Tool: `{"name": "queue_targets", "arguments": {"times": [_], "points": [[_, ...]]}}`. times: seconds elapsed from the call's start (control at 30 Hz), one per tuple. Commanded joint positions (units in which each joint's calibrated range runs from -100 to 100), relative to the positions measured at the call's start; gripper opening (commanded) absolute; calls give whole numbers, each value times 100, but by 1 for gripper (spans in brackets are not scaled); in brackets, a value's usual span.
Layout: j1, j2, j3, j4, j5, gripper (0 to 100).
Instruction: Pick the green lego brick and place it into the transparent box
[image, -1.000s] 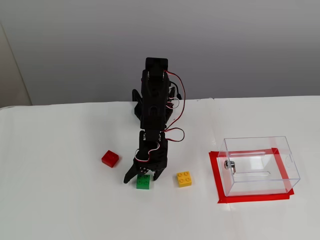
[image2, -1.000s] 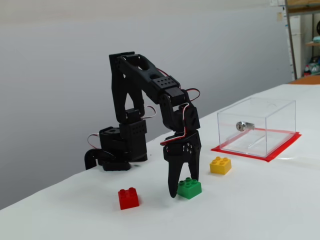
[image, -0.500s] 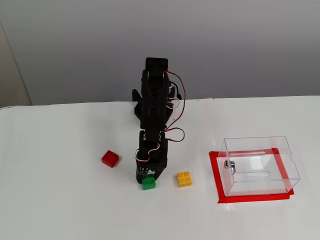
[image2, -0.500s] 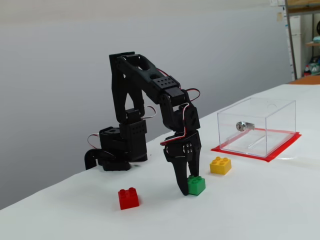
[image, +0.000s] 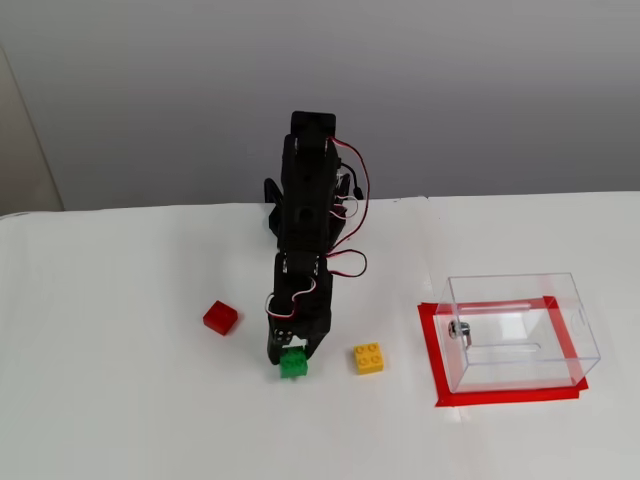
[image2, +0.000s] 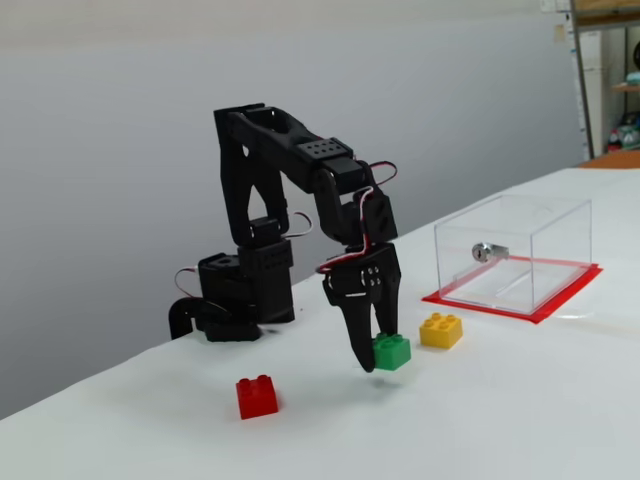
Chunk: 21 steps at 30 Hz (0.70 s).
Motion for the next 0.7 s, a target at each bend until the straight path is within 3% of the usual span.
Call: {"name": "queue_targets", "arguments": {"times": [0.0, 0.4, 0.67], "points": [[-11, -681, -685, 417, -15, 9], [-77, -1394, -2548, 1740, -51, 9], [-174, -1428, -3786, 2619, -463, 9]]}}
